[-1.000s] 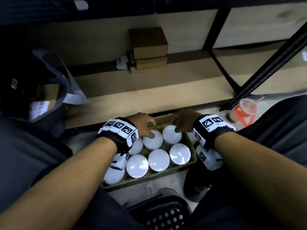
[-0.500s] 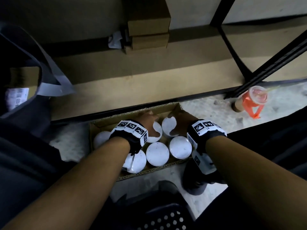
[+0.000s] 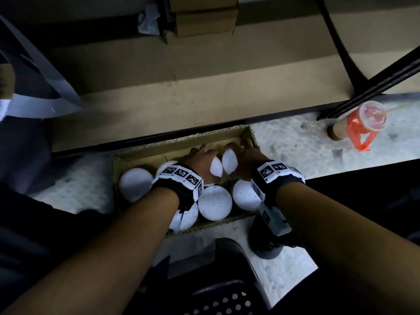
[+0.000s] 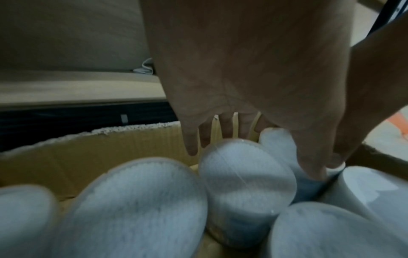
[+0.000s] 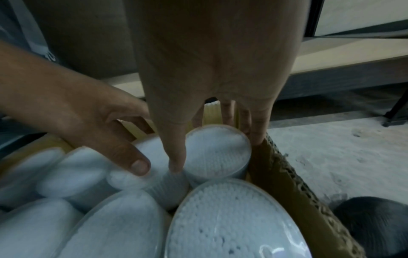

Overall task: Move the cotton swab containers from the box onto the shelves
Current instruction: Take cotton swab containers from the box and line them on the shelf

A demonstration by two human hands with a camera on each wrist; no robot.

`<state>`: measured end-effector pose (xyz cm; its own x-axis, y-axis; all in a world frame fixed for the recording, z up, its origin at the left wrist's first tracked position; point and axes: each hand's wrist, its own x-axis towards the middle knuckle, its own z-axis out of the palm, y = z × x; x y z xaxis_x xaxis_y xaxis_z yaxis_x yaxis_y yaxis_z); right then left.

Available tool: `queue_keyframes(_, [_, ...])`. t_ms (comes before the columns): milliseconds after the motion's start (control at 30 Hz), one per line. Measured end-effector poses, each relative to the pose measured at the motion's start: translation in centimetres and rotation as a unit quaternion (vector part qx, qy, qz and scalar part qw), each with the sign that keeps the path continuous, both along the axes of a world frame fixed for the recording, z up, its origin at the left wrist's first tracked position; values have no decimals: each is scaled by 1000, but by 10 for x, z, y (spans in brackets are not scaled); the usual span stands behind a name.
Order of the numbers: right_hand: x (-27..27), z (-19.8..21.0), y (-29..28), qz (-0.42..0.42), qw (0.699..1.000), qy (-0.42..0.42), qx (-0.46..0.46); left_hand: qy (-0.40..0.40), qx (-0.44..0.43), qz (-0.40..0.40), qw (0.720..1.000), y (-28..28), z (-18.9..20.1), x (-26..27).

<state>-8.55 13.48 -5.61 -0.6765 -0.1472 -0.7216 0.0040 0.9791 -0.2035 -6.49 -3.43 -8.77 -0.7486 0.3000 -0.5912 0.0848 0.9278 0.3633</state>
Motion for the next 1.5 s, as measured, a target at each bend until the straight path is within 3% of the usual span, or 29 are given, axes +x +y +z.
queue_keyframes(433, [4, -17, -4, -7, 999, 44, -1, 69, -61, -14, 996, 7, -8, 10])
queue_keyframes(967, [2, -3, -4, -5, 999, 47, -1, 63, -13, 17, 998, 4, 7, 7])
queue_keyframes(1167, [7, 16, -6, -8, 997, 73, -11, 86, -20, 6, 996, -3, 30, 1])
queue_keyframes(1500, [21, 82, -8, 19, 990, 137, -20, 140, -36, -16, 989, -9, 104, 8])
